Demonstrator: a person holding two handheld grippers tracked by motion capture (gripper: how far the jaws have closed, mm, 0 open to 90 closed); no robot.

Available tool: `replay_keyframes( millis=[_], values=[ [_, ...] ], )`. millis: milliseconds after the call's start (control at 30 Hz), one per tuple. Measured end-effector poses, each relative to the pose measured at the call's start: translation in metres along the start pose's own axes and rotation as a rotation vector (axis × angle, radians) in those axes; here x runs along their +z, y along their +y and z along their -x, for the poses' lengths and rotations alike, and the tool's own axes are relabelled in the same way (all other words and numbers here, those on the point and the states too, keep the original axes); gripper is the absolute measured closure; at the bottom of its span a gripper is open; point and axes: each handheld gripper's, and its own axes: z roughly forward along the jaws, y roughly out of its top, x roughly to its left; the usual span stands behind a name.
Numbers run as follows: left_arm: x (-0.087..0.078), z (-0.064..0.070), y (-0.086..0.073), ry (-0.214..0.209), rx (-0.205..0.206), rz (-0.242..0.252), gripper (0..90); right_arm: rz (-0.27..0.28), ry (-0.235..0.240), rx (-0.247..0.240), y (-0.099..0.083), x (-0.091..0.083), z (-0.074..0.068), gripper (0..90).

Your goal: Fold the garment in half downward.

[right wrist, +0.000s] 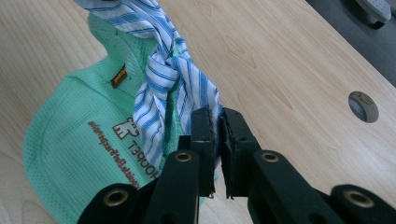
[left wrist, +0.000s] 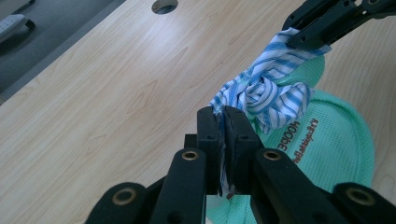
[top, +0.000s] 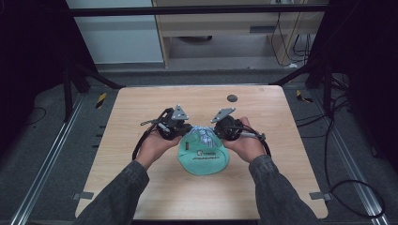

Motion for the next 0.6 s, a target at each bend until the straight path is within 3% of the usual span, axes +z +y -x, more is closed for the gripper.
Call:
replay_keyframes(
  millis=[600],
  values=[
    [0.001, 0.014, -0.022, -0.029, -0.014, 0.011, 85.7, -0.004, 0.020, -0.022, -0.015, 0.001, -0.019, 84.2]
  ],
)
